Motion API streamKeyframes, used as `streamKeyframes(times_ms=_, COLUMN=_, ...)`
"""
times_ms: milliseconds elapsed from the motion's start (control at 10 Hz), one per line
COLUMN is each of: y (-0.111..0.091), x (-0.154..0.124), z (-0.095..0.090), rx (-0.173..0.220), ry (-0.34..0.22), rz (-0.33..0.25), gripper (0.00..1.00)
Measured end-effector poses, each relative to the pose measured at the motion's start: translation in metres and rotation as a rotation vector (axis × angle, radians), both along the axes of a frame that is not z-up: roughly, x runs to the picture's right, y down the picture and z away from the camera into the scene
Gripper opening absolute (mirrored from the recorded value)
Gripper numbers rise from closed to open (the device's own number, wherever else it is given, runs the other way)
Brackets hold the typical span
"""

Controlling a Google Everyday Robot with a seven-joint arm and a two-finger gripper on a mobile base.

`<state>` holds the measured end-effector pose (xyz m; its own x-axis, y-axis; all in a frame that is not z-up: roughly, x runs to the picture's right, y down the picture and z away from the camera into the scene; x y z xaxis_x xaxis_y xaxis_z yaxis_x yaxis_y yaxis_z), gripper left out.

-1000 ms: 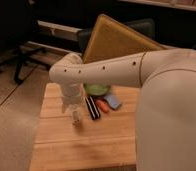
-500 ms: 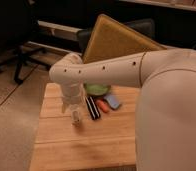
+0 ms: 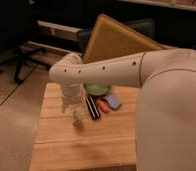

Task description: Knock the bottle over

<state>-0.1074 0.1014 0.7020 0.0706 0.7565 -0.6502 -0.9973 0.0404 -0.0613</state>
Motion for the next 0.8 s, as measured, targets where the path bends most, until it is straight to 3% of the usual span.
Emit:
streamKeyframes(times_ms=100, y=0.0, x=0.0, z=0.0, rx=0.0, ry=0.0, rz=0.0, gripper=0.61)
streamKeyframes(times_ms=600, y=0.0, x=0.0, z=0.0, rx=0.0, ry=0.0, rz=0.0, gripper=0.12)
streamKeyframes(times_ms=800, y=0.0, x=0.0, z=0.0, rx=0.0, ry=0.0, rz=0.0, gripper=0.0)
